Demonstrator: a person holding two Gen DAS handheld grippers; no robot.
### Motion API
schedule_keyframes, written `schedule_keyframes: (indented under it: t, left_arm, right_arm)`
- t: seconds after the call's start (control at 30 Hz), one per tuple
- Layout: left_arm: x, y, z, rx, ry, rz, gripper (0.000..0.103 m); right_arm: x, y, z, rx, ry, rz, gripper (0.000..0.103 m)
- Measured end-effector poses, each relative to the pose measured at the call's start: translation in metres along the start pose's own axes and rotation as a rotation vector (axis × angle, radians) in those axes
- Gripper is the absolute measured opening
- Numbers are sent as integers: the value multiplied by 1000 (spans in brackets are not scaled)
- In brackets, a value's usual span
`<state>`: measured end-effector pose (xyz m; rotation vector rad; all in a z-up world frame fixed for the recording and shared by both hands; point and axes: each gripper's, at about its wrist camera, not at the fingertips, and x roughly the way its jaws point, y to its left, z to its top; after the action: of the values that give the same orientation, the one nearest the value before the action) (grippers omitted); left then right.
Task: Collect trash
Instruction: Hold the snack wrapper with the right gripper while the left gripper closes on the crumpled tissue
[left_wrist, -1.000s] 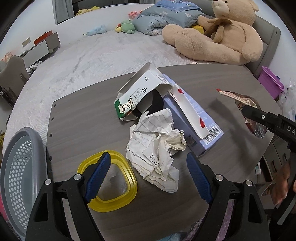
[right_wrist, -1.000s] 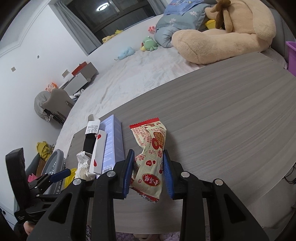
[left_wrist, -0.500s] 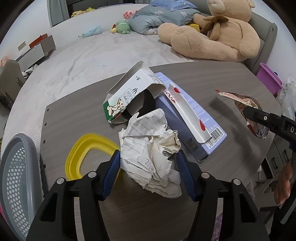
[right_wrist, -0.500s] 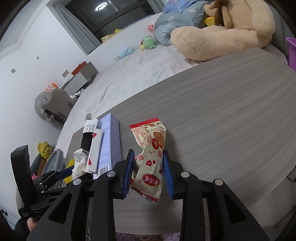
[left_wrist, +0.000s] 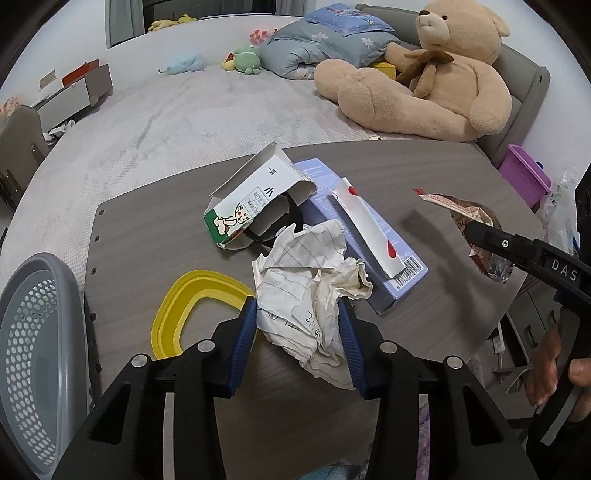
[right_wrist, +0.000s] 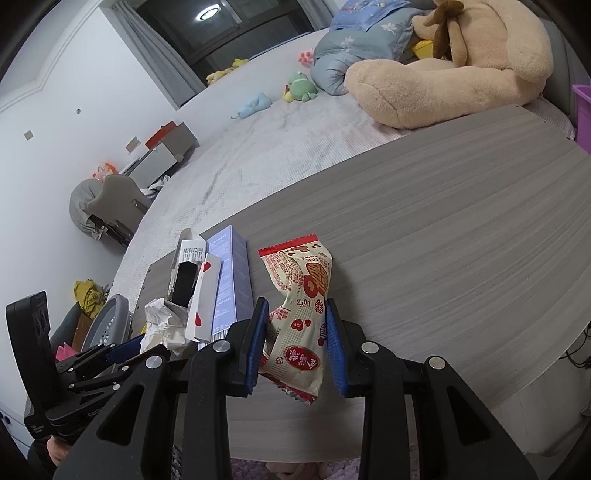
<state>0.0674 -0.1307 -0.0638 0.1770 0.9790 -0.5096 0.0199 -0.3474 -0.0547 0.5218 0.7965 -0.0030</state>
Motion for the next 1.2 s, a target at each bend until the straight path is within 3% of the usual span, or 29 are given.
schedule_keyframes:
  t: [0.3,0.63,0.83,1.0,1.2]
  left_arm:
    - [-26,7,5,-30,-68,-22,43]
    - [-21,15,-1,-49,-49,-18,43]
    - [-8,23,-6,-46,-13,46,44]
    - [-10,24,-8,-29,-12,72,57]
    - [-17,18,-10,10,-23,120,58]
  right_arm:
    - [-7,9,0,-20,-10,-12,30]
    - [-7,16,-1,-34,-7,-17,30]
    - [-7,19,-2,-37,-8,-15,30]
    - [-8,19,-3,-31,-9,-13,30]
    - [-7,16,-4,-26,-6,-6,30]
